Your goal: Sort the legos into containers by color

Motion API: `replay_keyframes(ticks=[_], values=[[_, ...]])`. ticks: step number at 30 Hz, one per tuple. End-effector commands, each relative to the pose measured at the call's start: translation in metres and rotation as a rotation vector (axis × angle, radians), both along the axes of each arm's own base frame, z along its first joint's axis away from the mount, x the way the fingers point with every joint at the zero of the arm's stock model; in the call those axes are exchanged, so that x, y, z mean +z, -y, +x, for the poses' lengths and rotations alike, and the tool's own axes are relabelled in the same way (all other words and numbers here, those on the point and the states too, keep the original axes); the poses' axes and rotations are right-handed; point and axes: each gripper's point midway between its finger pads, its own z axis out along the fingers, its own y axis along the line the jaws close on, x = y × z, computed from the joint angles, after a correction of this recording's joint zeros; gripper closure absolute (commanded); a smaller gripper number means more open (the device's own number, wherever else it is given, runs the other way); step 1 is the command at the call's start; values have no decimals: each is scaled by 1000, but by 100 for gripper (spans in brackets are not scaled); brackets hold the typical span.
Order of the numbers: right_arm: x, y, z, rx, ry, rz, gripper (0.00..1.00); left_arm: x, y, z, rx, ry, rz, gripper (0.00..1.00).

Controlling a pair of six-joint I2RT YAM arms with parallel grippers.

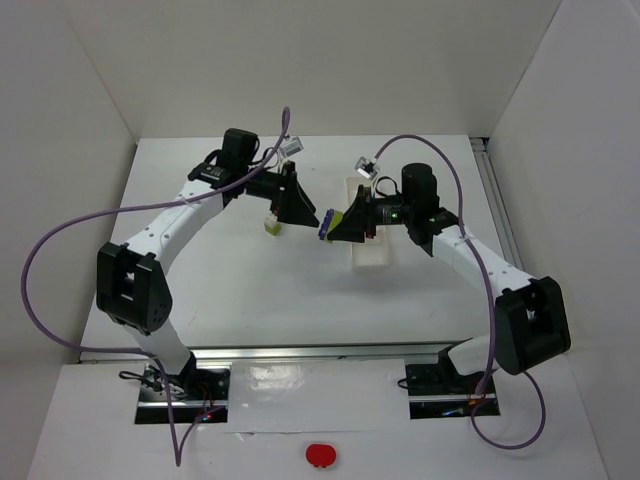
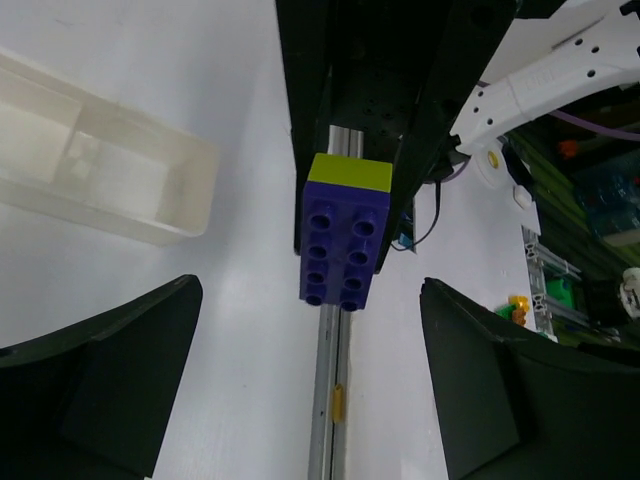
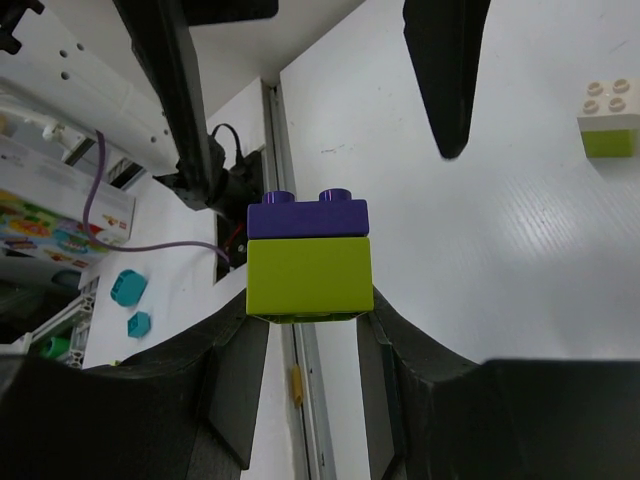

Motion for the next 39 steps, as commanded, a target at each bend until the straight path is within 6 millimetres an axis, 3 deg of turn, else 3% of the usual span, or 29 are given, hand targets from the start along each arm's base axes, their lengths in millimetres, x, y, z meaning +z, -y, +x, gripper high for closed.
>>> replay_keyframes(ticks=[1, 10, 13, 21, 24, 25, 28, 30, 34, 35, 39], values=[[19, 0, 1, 22, 54, 19, 100, 13, 17, -14, -100, 67, -46, 0], [17, -3, 2, 21, 47, 18, 100, 11, 26, -15, -119, 60, -50, 22], [16, -3, 3, 13, 48, 15, 100, 10, 29, -20, -146, 45, -60, 41], [10, -6, 6, 6, 26, -3, 100, 11, 33, -23, -162, 33, -65, 42], [7, -5, 8, -12, 27, -14, 100, 11, 34, -22, -162, 42, -68, 64], [7, -5, 8, -12, 27, -14, 100, 10, 34, -20, -150, 45, -59, 81], [7, -3, 14, -58, 32, -29, 100, 11, 34, -16, -133, 50, -50, 100], [4, -1, 19, -98, 33, -51, 100, 13, 32, -11, -110, 49, -45, 100], [-10, 12, 35, -252, 13, -133, 100, 11, 7, 19, 35, 21, -4, 100], [-8, 15, 37, -276, 30, -144, 100, 9, -5, 36, 114, 8, 16, 100], [-25, 29, 42, -383, -3, -181, 100, 5, -35, 61, 267, -17, 48, 100]])
